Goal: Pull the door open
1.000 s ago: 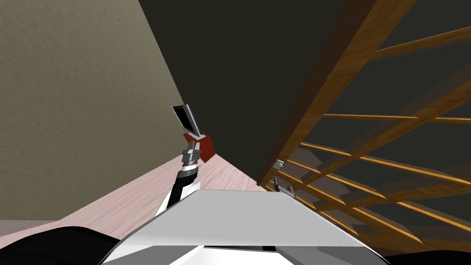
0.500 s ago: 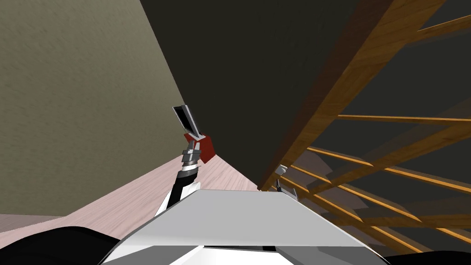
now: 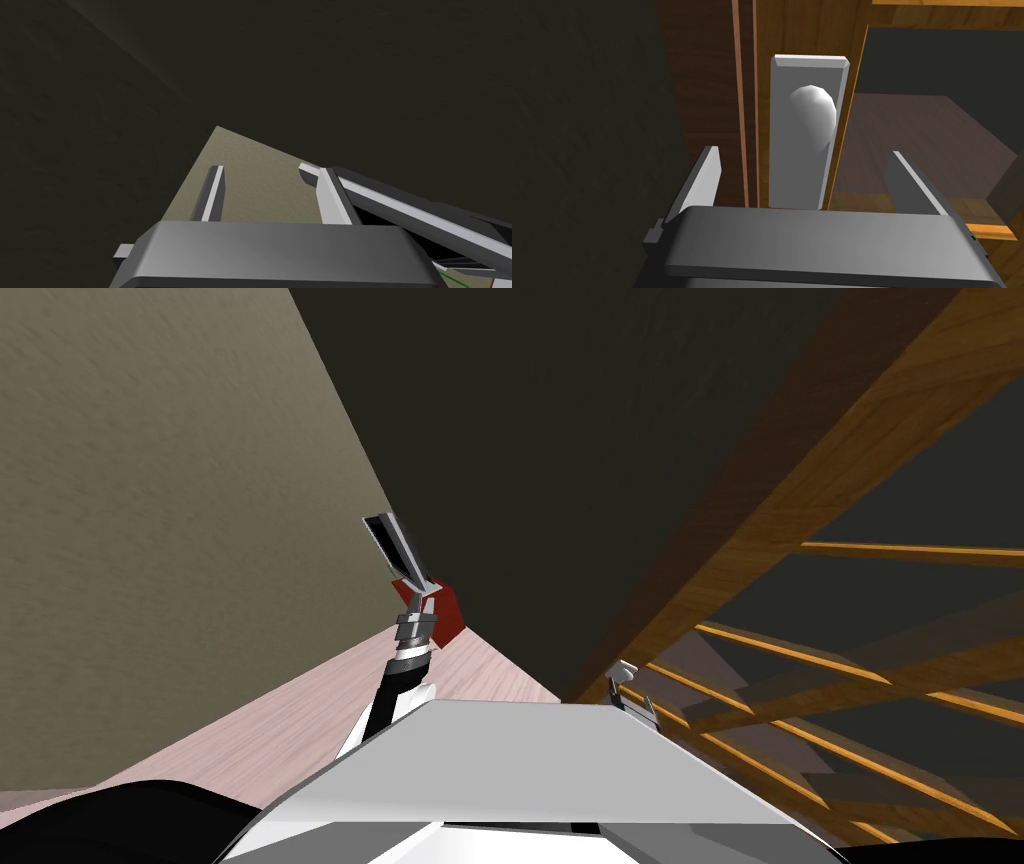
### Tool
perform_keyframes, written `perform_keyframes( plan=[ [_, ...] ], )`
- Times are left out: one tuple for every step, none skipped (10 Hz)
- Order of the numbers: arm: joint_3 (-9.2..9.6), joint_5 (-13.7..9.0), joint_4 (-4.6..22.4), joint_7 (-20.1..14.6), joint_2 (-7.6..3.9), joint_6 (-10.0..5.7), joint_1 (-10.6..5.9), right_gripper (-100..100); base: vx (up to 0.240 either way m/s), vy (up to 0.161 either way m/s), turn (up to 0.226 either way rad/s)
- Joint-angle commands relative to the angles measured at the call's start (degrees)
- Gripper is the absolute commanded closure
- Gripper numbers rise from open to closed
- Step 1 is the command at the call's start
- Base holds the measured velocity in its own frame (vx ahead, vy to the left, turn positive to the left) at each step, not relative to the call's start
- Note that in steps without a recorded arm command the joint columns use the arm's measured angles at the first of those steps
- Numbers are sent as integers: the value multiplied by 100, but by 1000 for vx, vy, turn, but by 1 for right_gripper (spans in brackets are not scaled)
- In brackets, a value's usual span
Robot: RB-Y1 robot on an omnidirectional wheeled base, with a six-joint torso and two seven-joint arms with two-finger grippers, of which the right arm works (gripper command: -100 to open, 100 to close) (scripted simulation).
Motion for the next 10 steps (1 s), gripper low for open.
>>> perform_keyframes(
  plan=[
    [-26, 3, 202, -182, -87, 20, -127, -100, 89, -14, -23],
    [-41, 3, 286, -275, -147, 34, -173, -100, 78, -8, -17],
    [-55, 3, 363, -360, -201, 47, -215, -100, 91, -14, -20],
    [-77, 4, 485, -495, -288, 68, -282, -100, 129, 2, -25],
    [-85, 4, 527, -542, -318, 75, -305, -100, 118, 6, -52],
    [-49, 20, 509, -493, -260, 47, -260, -100, 30, 11, -33],
    [-49, 20, 509, -493, -260, 47, -260, 100, -18, 10, 22],
    [-49, 20, 509, -493, -260, 47, -260, 100, -15, -7, -6],
    [-49, 20, 509, -493, -260, 47, -260, 100, -7, -6, 8],
    [-49, 20, 509, -493, -260, 47, -260, 100, 0, 0, 0]
  ],
)
